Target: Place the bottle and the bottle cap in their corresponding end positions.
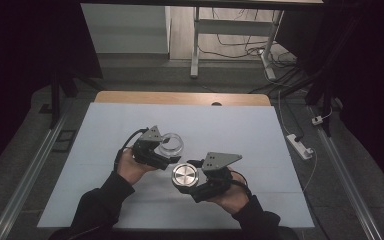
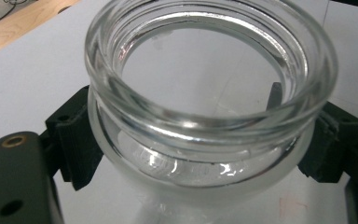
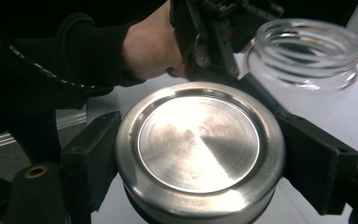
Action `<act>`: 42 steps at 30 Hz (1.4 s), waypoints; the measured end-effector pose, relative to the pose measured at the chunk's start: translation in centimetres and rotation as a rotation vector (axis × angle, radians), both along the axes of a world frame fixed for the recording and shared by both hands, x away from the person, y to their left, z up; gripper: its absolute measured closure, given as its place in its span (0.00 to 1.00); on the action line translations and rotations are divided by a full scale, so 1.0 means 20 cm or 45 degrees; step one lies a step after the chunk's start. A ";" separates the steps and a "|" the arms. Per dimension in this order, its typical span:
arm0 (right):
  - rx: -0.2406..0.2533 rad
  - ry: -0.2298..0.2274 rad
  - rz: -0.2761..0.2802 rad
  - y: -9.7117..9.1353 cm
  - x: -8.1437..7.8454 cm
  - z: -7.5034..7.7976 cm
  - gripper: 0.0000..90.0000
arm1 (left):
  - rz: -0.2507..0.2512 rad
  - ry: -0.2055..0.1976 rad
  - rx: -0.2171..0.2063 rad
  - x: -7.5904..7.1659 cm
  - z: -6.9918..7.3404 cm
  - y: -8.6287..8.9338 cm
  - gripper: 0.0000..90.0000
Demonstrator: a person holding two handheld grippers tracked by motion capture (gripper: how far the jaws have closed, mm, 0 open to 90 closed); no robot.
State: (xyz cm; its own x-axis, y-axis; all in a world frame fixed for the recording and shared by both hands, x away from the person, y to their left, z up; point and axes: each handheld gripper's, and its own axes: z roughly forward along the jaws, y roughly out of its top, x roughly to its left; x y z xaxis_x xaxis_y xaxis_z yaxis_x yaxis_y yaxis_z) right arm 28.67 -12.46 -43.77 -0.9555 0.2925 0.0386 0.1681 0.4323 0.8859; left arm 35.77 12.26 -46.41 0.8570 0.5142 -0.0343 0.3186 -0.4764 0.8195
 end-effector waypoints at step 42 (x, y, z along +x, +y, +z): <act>-0.111 0.048 -0.012 0.02 -0.08 -0.26 0.20 | 0.042 -0.046 0.014 0.17 -0.09 -0.15 0.17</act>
